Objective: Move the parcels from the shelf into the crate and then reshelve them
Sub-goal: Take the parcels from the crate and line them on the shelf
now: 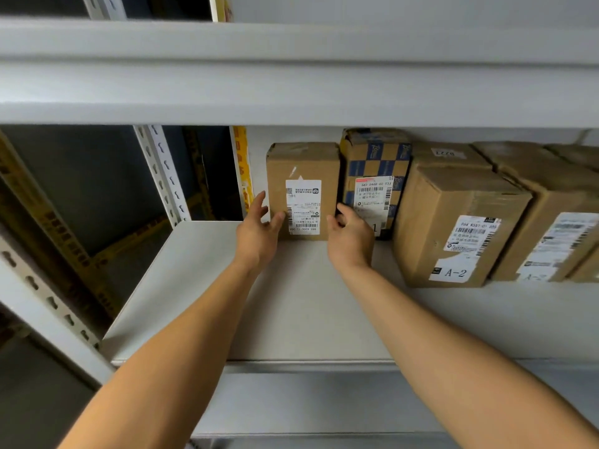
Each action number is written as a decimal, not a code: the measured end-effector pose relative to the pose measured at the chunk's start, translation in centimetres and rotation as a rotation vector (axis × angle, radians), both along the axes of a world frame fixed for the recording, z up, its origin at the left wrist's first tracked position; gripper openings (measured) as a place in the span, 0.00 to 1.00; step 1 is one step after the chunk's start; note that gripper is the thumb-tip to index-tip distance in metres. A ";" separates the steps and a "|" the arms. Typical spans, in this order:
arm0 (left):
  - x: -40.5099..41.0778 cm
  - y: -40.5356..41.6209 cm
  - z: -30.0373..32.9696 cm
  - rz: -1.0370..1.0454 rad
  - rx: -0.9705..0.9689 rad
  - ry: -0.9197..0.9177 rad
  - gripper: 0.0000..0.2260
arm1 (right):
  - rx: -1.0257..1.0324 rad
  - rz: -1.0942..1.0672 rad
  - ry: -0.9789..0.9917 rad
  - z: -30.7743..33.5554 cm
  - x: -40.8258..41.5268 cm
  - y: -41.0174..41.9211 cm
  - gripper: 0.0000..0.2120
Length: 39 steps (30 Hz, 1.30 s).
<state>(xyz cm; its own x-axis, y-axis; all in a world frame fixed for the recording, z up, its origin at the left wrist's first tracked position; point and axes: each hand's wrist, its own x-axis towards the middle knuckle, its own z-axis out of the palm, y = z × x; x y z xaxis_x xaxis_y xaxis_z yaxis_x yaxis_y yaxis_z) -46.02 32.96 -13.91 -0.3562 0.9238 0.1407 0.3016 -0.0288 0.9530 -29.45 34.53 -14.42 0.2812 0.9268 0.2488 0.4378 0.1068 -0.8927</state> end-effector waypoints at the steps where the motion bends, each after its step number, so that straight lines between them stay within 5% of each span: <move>1: 0.3 -0.5 0.1 0.037 -0.027 0.047 0.29 | 0.001 0.032 0.005 0.0 0.5 -0.4 0.19; 6: 3.2 -4.3 0.4 0.086 -0.066 0.233 0.19 | 0.011 0.183 0.024 -0.6 5.2 -4.1 0.15; 13: 16.5 -11.1 1.2 -0.232 0.099 0.339 0.16 | 0.110 0.201 -0.186 -0.6 19.7 -14.1 0.17; 20: 36.3 -18.7 -1.4 -0.583 0.198 0.412 0.14 | -0.028 -0.103 -0.232 -4.0 41.2 -26.4 0.17; 25: 50.8 -23.1 -5.5 -0.827 0.100 0.471 0.15 | -0.200 -0.314 -0.184 -8.7 53.9 -36.4 0.19; 32: 69.5 -30.7 -12.6 -1.200 0.021 0.633 0.18 | -0.506 -0.686 -0.126 -15.9 66.0 -49.8 0.15; 39: 85.2 -38.4 -22.3 -1.651 -0.102 0.711 0.23 | -0.732 -0.980 0.035 -23.5 73.4 -60.8 0.22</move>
